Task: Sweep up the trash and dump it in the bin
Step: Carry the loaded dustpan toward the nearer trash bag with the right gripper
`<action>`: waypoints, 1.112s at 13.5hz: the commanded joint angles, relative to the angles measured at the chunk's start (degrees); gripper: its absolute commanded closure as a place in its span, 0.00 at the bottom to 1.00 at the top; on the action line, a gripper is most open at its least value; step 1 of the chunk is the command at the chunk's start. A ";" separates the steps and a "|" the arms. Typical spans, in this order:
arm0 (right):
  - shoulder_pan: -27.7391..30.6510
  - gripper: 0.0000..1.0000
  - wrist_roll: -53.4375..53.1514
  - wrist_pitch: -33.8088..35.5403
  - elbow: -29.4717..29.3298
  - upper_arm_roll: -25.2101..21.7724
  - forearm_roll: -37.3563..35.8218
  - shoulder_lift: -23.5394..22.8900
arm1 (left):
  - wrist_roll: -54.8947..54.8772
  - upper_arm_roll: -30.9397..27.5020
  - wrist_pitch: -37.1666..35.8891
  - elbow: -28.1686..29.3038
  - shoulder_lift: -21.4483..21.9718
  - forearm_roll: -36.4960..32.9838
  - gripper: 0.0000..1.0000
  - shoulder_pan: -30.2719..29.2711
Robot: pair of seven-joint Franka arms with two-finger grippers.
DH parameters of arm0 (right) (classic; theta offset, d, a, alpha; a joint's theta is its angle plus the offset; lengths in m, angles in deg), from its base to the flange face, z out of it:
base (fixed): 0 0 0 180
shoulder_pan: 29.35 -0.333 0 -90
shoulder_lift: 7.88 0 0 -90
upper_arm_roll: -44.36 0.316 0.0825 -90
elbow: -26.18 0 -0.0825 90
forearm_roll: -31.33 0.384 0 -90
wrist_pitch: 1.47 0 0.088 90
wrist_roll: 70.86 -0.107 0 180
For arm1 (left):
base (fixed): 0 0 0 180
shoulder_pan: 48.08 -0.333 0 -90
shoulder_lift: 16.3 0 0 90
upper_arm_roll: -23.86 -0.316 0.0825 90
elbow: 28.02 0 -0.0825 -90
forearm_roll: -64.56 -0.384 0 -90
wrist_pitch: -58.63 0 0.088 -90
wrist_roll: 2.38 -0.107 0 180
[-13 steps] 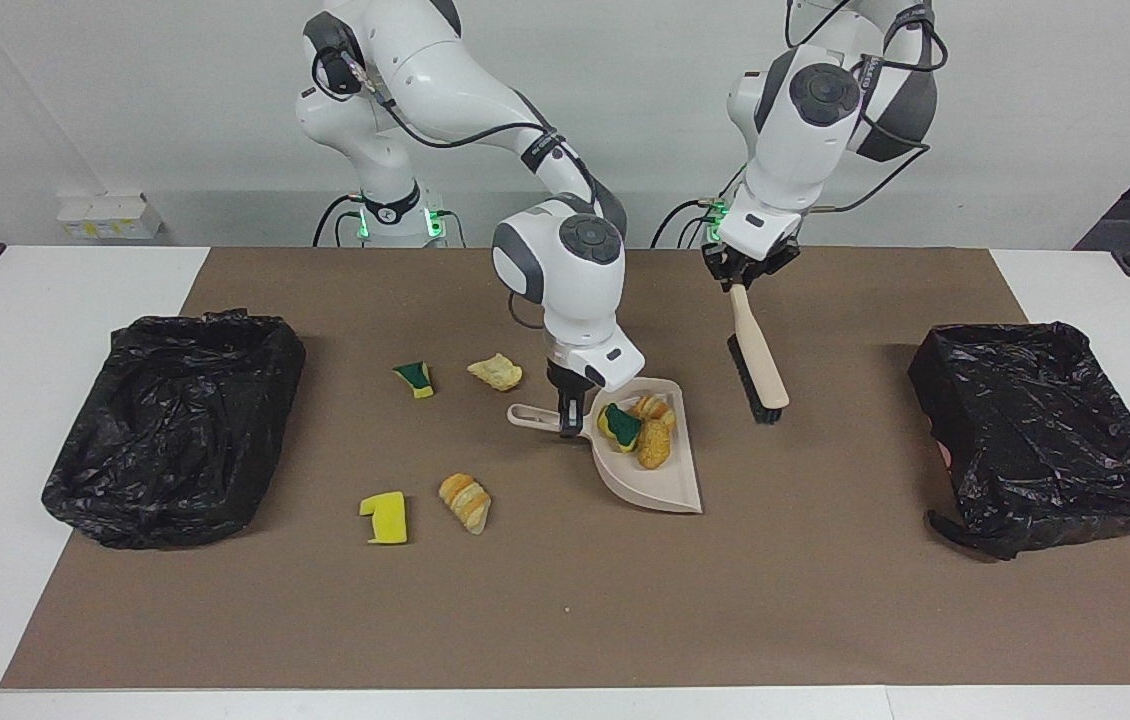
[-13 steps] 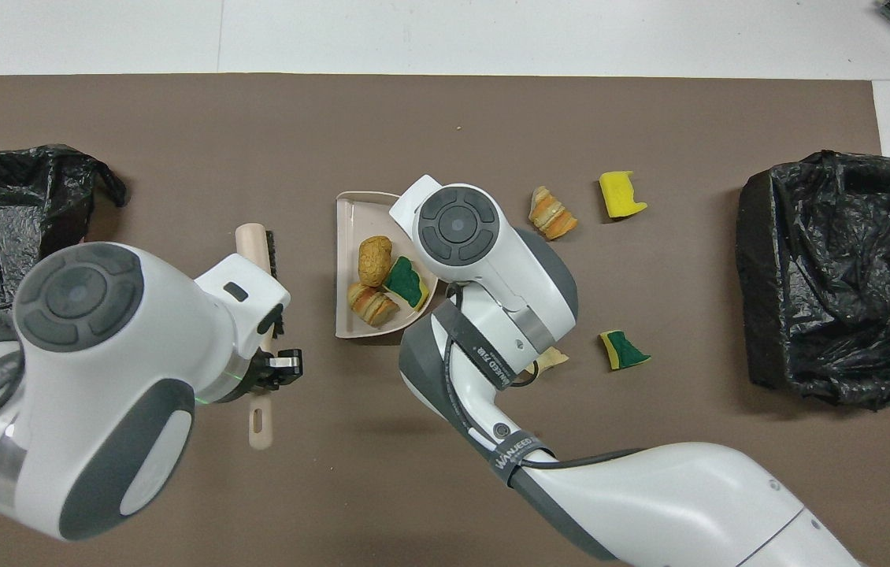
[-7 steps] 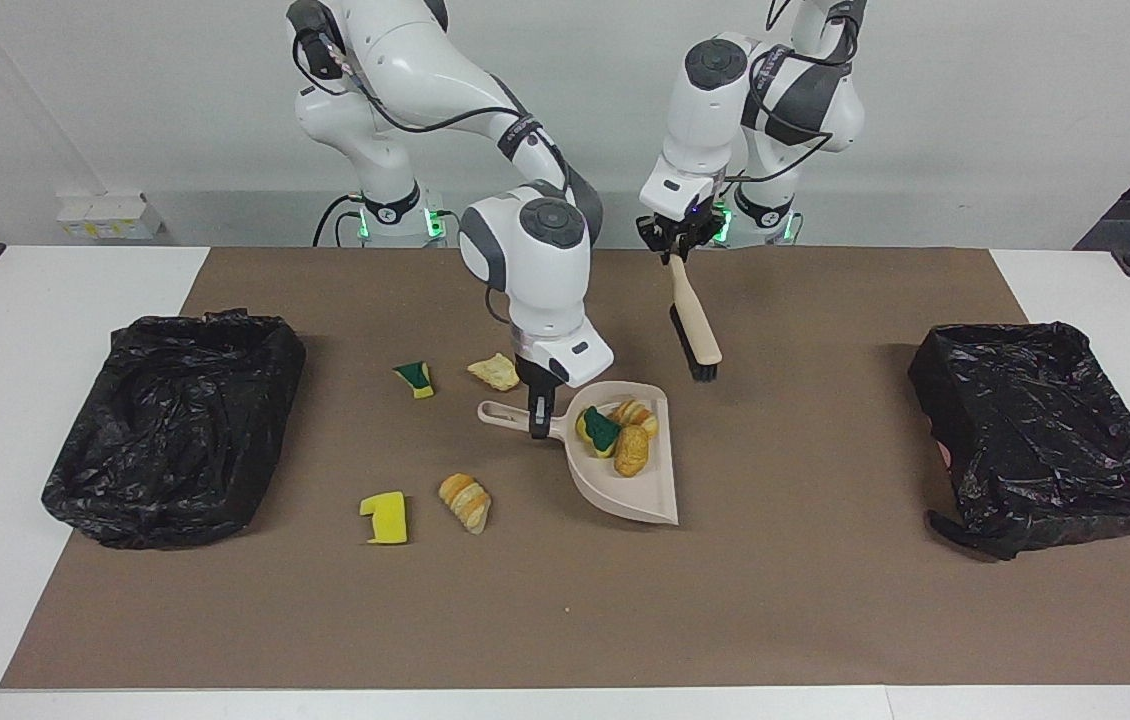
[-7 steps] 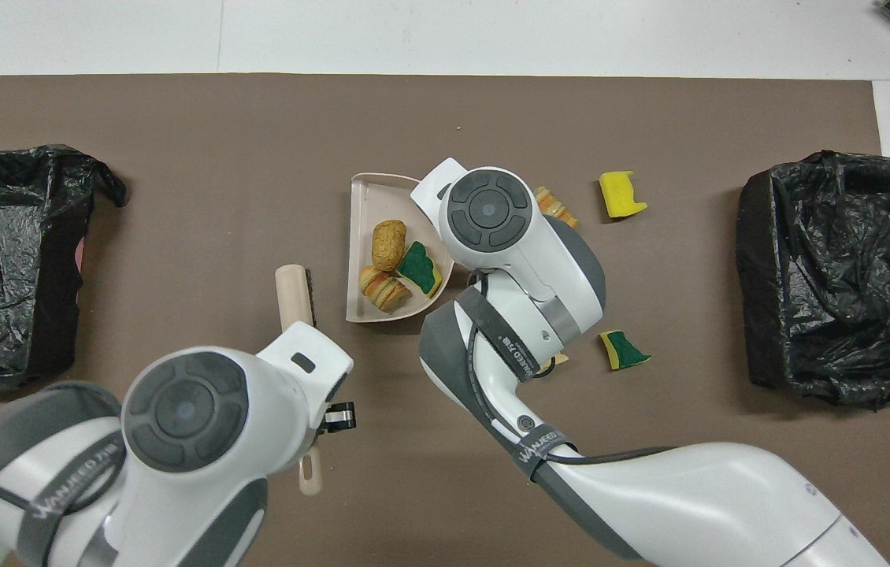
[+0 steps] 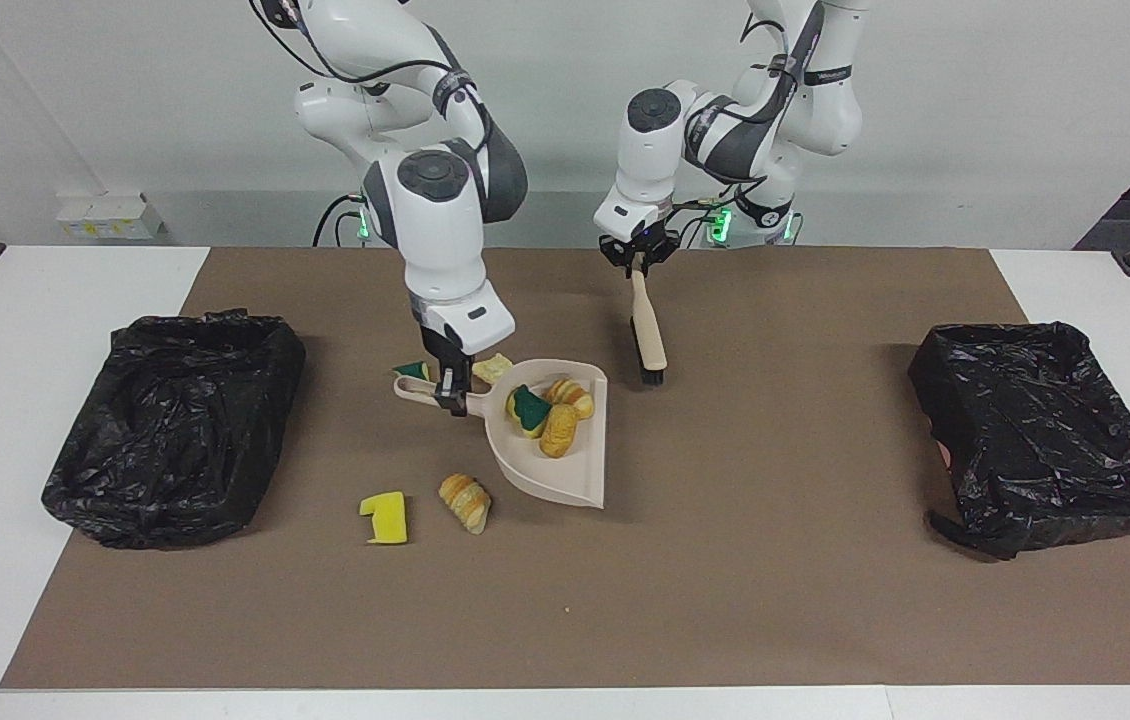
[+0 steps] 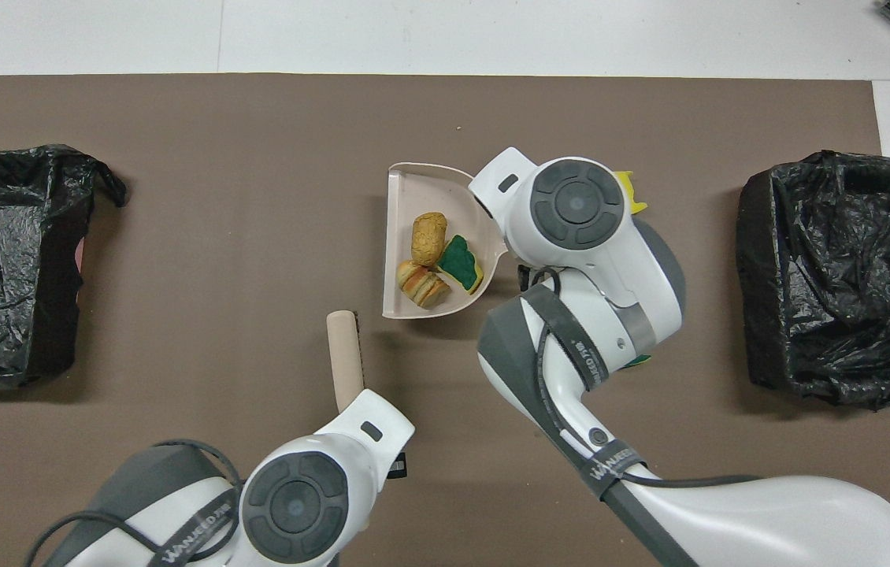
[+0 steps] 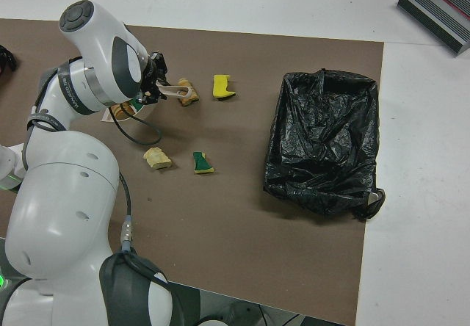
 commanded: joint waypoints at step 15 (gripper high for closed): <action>40.12 1.00 48.27 4.13 2.76 -0.39 7.65 8.81 | -3.90 -1.52 2.62 -1.96 -0.90 0.62 0.00 -7.58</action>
